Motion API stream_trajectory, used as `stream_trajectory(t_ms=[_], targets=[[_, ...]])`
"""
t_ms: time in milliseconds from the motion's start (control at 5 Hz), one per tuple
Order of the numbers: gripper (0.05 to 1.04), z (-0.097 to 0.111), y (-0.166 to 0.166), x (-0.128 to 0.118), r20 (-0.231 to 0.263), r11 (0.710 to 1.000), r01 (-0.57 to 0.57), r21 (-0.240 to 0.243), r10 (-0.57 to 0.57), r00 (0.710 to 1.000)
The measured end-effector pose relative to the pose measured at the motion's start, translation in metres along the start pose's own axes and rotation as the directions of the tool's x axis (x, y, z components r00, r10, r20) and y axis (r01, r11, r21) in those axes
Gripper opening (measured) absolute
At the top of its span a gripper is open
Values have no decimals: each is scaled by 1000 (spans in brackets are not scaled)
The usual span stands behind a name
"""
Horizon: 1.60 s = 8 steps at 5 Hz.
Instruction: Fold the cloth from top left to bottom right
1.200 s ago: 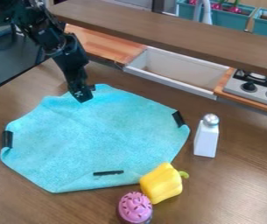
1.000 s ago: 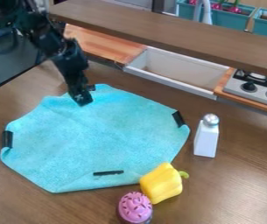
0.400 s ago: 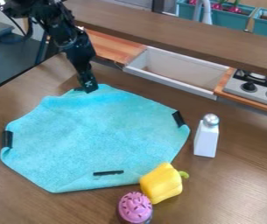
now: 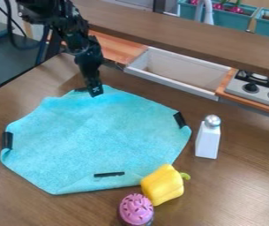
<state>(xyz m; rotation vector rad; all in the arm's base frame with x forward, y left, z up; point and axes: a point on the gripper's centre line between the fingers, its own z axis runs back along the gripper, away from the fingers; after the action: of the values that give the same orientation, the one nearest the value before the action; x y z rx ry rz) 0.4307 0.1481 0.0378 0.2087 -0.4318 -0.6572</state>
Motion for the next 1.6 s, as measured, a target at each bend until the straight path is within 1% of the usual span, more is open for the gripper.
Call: stream_trajectory(t_ms=[400,600,800,1000,1400,1600], targets=[[999,-13,19,5,-20,998,-19,55,20,1000],[999,-15,31,9,-25,996,-36,77,38,999],[999,-27,34,6,-53,997,-43,69,46,998],[999,-33,38,3,-72,996,-35,78,41,997],[999,-50,35,-8,-132,997,-19,69,28,991],[957,-56,40,-9,-172,998,-27,63,37,984]])
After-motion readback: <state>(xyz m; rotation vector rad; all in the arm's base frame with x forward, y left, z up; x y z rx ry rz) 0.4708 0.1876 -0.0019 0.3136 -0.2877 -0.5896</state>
